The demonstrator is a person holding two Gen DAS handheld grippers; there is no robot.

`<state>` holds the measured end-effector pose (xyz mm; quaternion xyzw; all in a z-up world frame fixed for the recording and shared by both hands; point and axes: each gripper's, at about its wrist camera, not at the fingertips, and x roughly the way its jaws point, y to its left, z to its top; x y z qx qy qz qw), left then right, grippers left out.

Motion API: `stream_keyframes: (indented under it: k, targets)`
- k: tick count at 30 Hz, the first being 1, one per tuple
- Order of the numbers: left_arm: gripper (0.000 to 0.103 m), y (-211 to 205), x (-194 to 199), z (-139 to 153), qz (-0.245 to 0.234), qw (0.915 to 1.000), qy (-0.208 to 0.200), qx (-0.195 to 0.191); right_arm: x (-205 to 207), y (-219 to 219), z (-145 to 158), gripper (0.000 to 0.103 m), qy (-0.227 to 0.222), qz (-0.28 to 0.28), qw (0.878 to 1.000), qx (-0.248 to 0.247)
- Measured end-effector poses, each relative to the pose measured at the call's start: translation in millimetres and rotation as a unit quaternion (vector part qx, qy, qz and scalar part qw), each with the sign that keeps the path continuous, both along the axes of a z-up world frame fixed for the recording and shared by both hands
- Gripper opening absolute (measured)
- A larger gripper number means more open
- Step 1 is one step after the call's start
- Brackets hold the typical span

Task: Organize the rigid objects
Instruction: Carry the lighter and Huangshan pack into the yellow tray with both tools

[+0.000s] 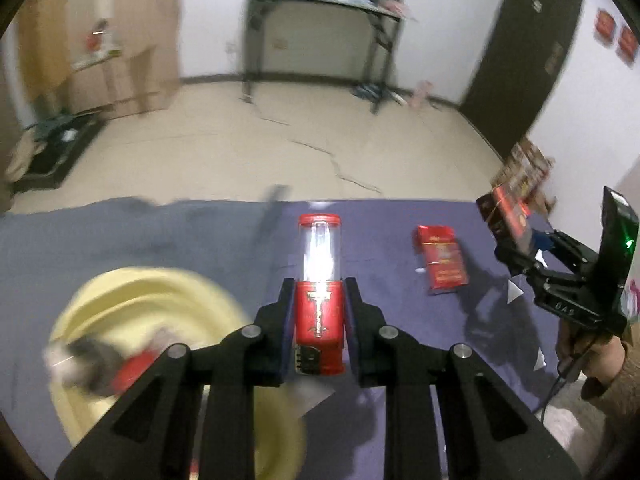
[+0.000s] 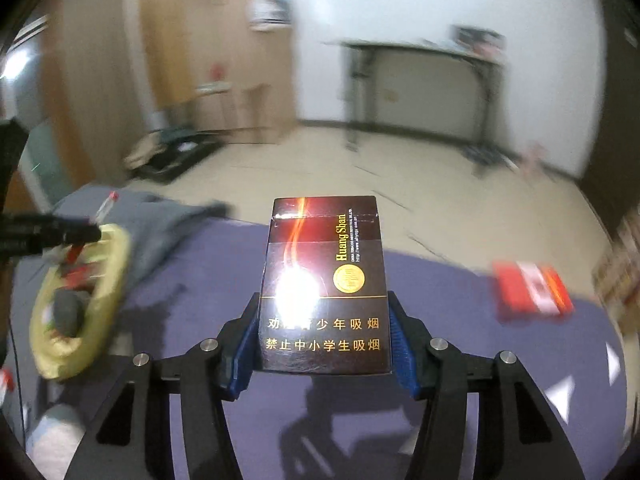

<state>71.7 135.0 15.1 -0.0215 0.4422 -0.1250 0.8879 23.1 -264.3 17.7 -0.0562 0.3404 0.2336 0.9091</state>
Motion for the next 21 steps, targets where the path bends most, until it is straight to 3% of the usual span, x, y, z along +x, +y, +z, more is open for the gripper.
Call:
stream_keyframes:
  k: [4,7,9,11,16,21]
  targets:
    - [0.024,78,-44,20,0.07,0.997,-0.007,0.034,-12,78,18,0.056,0.024,0.101,0.994,0.021]
    - [0.024,133,-73,6,0.127,0.9913,0.026,0.021,-16,131,17,0.056,0.056,0.154,0.986,0.029]
    - [0.024,157,-89,-16,0.152,0.9868,0.055,0.015,-21,178,9,0.056,0.079,0.198,0.977,0.006]
    - [0.024,164,-97,-39,0.157,0.9842,0.081,0.012,-19,215,-2,0.056,0.114,0.231,0.966,-0.013]
    - [0.024,172,-97,-90,0.165,0.9776,0.131,-0.006,1,278,-25,0.056,0.164,0.248,0.953,-0.064]
    - [0.024,171,-93,-109,0.159,0.9763,0.146,-0.014,23,311,-42,0.056,0.208,0.239,0.945,-0.075]
